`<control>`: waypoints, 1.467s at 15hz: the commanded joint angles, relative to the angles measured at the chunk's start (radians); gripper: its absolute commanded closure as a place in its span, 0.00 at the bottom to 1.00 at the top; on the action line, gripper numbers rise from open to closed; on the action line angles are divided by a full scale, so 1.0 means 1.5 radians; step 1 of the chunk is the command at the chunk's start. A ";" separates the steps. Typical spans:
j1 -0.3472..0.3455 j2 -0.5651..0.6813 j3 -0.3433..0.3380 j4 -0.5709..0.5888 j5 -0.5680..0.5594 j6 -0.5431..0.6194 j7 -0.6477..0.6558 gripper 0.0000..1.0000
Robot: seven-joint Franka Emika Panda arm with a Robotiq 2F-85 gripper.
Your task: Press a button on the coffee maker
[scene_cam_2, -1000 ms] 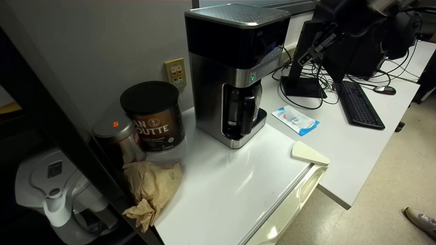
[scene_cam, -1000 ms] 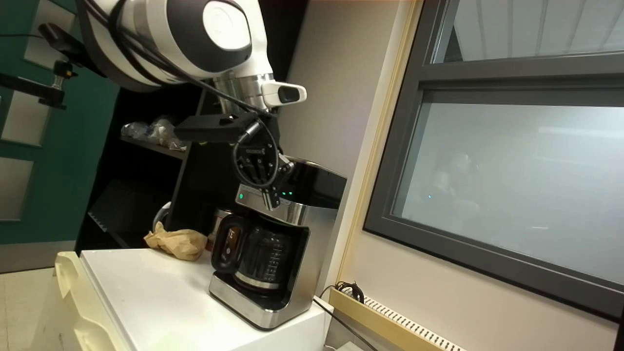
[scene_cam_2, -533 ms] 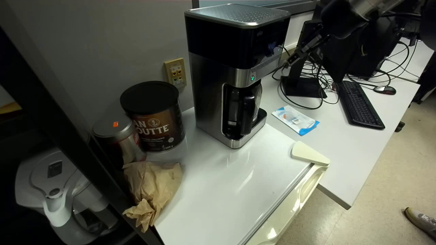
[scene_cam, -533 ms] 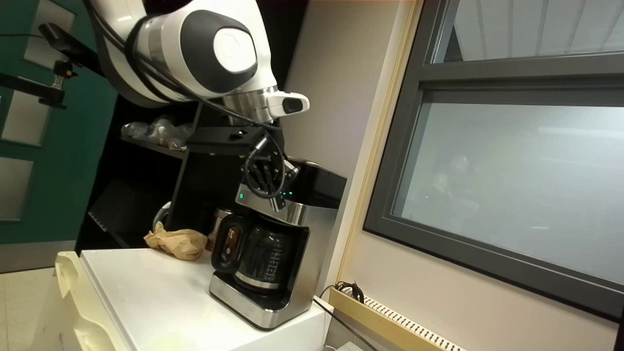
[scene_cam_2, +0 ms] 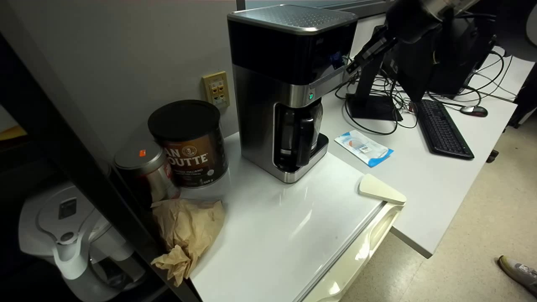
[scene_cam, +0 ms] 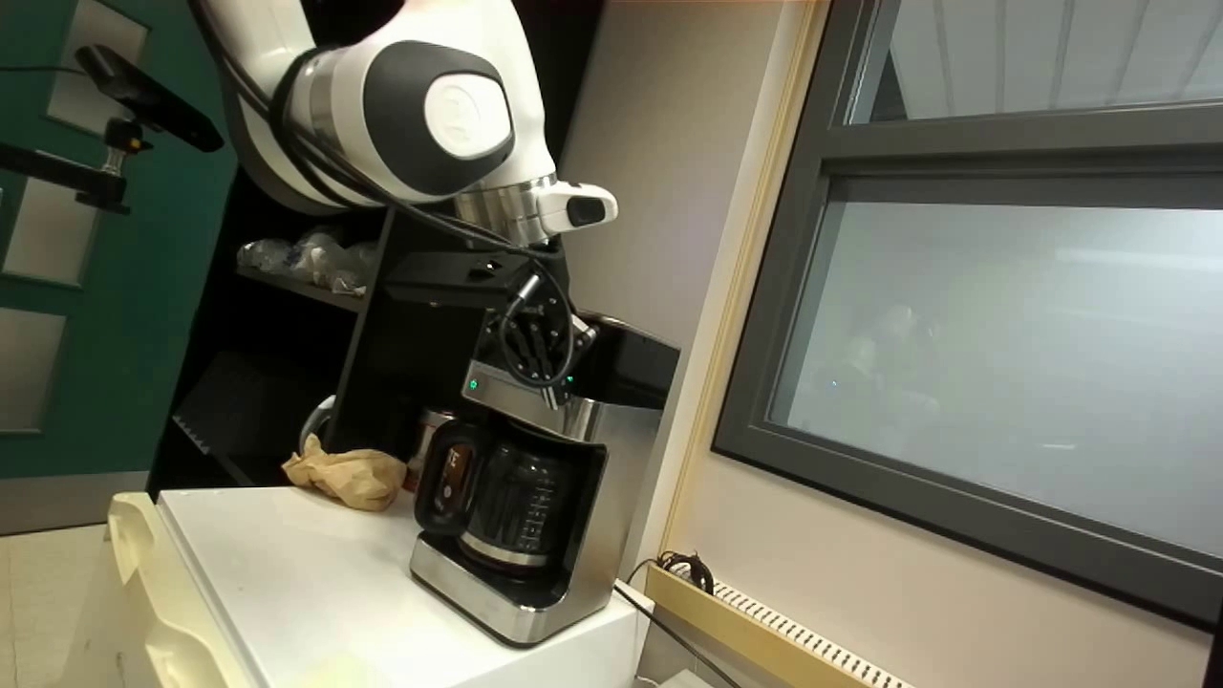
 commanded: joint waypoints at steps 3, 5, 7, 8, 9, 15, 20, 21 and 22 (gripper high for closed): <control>-0.001 0.023 0.006 0.029 0.029 0.010 -0.033 1.00; -0.005 0.021 0.012 0.025 0.033 0.009 -0.040 1.00; -0.010 0.011 0.019 0.010 0.035 0.009 -0.046 1.00; -0.014 0.003 0.025 -0.001 0.036 0.009 -0.050 1.00; -0.018 -0.013 0.031 -0.026 0.036 0.008 -0.054 1.00; -0.003 -0.081 0.013 -0.151 0.021 0.010 -0.059 1.00; 0.020 -0.123 -0.010 -0.233 0.002 0.001 -0.063 1.00; 0.019 -0.130 -0.007 -0.246 0.001 0.002 -0.069 1.00; 0.022 -0.136 -0.010 -0.258 -0.002 0.002 -0.072 1.00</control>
